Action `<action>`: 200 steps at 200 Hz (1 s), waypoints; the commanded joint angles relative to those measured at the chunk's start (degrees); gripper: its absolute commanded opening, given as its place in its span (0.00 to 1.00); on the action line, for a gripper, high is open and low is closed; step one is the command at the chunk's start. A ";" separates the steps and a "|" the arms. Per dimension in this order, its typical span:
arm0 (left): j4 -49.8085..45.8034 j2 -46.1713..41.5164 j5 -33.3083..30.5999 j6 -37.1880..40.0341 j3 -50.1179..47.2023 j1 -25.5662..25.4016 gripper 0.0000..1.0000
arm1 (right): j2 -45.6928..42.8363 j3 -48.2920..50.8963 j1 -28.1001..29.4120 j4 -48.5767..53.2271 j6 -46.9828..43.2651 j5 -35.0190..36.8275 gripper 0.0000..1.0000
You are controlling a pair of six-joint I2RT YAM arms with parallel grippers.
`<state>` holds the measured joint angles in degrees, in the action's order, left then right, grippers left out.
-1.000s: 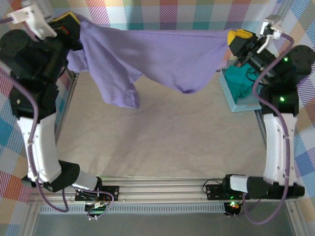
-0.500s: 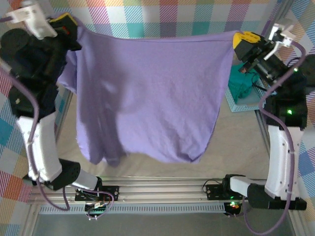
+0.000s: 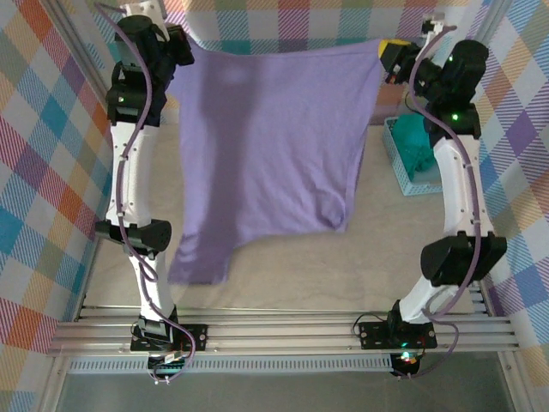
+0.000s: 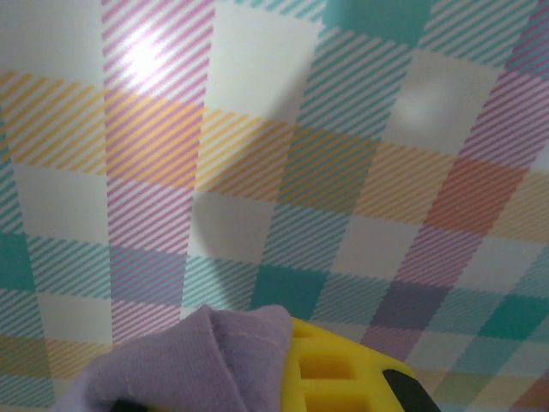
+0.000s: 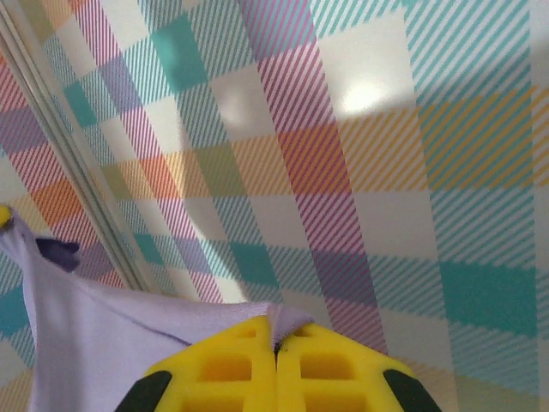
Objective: Fold the inside-out t-shirt
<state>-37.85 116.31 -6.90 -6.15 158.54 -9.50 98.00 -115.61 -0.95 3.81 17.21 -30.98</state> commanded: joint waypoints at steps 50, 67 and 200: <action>8.42 -9.02 5.05 -4.08 3.55 2.40 0.00 | 0.04 -16.76 2.38 3.68 -1.19 0.48 0.00; 5.50 -11.64 6.35 -4.21 3.31 2.47 0.00 | -4.78 -11.34 2.49 2.59 -1.95 0.39 0.00; 5.24 -23.75 6.83 -1.56 -4.12 2.38 0.00 | -23.92 1.74 2.62 7.25 -9.82 6.46 0.00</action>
<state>-33.67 88.31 1.04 -9.32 153.51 -7.68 71.18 -112.38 1.58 9.37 9.61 -26.96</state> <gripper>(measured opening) 0.056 0.066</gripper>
